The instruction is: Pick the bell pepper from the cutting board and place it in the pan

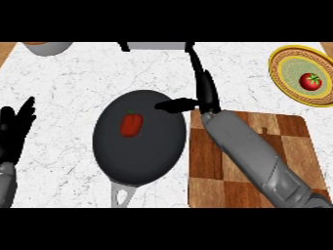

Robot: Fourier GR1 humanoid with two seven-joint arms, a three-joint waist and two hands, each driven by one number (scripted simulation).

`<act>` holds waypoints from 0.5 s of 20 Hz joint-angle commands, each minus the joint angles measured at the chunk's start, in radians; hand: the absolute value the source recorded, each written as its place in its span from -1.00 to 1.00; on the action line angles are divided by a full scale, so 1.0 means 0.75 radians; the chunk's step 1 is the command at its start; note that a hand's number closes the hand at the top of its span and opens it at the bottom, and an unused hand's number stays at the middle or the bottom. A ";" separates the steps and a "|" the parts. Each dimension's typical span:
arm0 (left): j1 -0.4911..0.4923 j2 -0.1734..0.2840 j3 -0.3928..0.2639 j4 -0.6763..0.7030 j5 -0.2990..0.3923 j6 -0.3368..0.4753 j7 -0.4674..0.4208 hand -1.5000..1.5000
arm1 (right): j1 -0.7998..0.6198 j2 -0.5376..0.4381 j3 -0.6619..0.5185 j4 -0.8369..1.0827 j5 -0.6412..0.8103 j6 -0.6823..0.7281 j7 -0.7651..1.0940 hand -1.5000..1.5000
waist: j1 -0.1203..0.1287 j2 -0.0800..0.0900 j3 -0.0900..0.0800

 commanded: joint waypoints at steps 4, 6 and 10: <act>0.092 -0.038 0.009 0.011 -0.028 0.046 -0.091 0.00 | 0.146 -0.382 -0.135 -0.229 -0.072 0.336 0.009 -1.00 | -0.041 -0.010 -0.001; 0.034 0.031 0.044 -0.109 0.036 -0.032 0.095 0.00 | 0.261 -0.402 -0.167 -0.253 -0.058 0.374 -0.083 -1.00 | -0.028 -0.008 0.000; 0.037 0.017 0.047 -0.061 0.009 -0.019 0.029 0.00 | 0.382 -0.538 -0.243 -0.349 -0.062 0.514 -0.083 -1.00 | -0.031 -0.006 -0.001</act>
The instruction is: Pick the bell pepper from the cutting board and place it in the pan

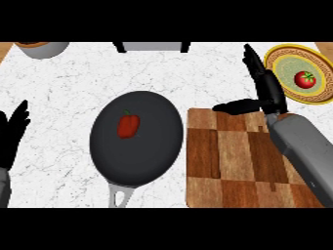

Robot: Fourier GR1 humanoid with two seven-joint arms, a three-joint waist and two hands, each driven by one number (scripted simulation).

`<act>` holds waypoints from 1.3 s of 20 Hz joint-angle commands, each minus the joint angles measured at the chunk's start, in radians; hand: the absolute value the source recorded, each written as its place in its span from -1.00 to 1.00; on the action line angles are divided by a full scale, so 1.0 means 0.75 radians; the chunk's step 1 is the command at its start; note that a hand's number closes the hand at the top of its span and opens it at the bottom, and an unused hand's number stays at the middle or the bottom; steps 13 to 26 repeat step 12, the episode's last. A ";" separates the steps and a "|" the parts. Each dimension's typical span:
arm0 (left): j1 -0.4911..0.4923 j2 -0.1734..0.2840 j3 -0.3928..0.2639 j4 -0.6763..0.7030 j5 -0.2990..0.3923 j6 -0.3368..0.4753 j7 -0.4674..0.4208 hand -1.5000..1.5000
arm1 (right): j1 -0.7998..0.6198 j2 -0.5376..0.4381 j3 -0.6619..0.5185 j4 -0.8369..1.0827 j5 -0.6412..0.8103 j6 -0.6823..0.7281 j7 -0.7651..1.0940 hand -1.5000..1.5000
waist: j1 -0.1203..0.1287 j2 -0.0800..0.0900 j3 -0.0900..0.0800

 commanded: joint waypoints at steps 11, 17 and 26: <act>0.097 -0.056 -0.003 -0.064 -0.017 -0.019 -0.033 0.00 | 0.191 -0.364 -0.333 0.015 0.011 0.556 -0.126 -1.00 | 0.011 0.003 0.000; 0.097 -0.034 0.020 -0.031 -0.013 -0.035 -0.101 0.00 | 0.225 -0.339 -0.333 0.073 0.048 0.583 -0.222 -1.00 | 0.012 0.005 0.000; 0.097 -0.034 0.020 -0.031 -0.013 -0.035 -0.101 0.00 | 0.225 -0.339 -0.333 0.073 0.048 0.583 -0.222 -1.00 | 0.012 0.005 0.000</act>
